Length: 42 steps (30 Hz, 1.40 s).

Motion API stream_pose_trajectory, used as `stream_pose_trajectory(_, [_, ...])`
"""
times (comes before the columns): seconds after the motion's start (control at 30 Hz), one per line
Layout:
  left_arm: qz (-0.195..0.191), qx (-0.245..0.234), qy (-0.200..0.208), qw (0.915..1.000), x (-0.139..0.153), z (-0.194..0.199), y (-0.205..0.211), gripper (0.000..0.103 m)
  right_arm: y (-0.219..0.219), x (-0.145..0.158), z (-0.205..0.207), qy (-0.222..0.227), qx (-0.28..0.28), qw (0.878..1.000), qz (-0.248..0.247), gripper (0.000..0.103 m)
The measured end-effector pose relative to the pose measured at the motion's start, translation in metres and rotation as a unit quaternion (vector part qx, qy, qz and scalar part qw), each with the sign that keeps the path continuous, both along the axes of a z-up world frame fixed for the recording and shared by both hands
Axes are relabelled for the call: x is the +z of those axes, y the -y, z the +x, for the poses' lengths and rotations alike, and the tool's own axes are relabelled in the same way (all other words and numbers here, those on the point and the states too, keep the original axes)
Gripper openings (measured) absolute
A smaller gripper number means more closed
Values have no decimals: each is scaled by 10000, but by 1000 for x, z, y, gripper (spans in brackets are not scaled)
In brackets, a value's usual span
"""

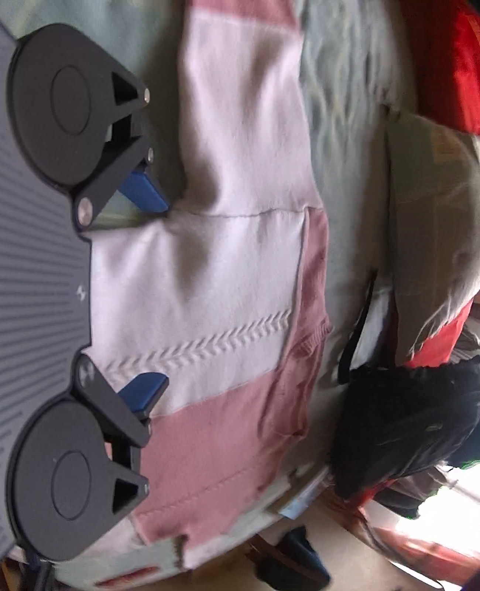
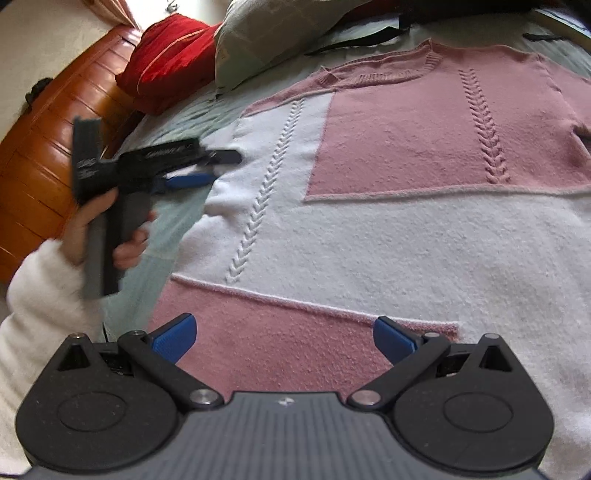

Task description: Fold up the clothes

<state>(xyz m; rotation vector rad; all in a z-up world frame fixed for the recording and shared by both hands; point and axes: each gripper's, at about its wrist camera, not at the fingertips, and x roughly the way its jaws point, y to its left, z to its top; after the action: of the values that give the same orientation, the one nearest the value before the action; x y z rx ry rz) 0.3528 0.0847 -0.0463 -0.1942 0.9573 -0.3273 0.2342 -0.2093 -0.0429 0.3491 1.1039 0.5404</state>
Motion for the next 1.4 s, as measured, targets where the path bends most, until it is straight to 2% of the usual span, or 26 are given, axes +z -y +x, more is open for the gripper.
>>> stream_pose_trajectory(0.13, [-362, -565, -80, 9977, 10, -33, 18, 97, -3, 6, -7, 146, 11, 9999, 38, 103])
stream_pose_trajectory(0.3, [-442, -430, -406, 9973, -22, -52, 21, 96, 4, 13, -19, 247, -101, 9996, -28, 103])
stream_pose_trajectory(0.47, [-650, 64, -273, 9975, -32, -104, -6, 96, 18, 10, -30, 205, -191, 9996, 75, 103])
stream_pose_trajectory(0.57, [-590, -77, -231, 9980, -24, -140, -8, 97, 25, 3, -35, 79, -258, 9996, 81, 103])
stream_pose_trajectory(0.67, [-462, -217, -442, 9977, -3, -152, 0, 97, 29, -2, -39, -10, -298, 9995, 107, 103])
stream_pose_trajectory(0.77, [-561, -503, -261, 9968, 12, -155, 12, 99, 32, -1, -48, 45, -326, 9993, 172, 103])
stream_pose_trajectory(0.83, [-541, -529, -571, 9955, 4, -156, 17, 99, 33, 2, -55, 103, -313, 9992, 232, 103])
stream_pose_trajectory(0.93, [-502, -326, -1059, 9926, -19, -172, 11, 98, 37, 3, -63, 119, -341, 9991, 222, 103])
stream_pose_trajectory(1.07, [-759, -30, -1040, 9917, -22, -220, -16, 99, 44, -1, -69, 39, -446, 9988, 209, 103])
stream_pose_trajectory(1.17, [-638, 45, -1192, 9908, -17, -239, -24, 99, 46, -7, -70, -46, -529, 9983, 229, 103])
stream_pose_trajectory(1.3, [-478, -37, -814, 9955, -2, -246, -17, 99, 41, -6, -75, -20, -501, 9985, 230, 103])
stream_pose_trajectory(1.4, [-504, -368, -498, 9968, 1, -240, -3, 99, 37, -3, -81, 88, -441, 9988, 194, 103])
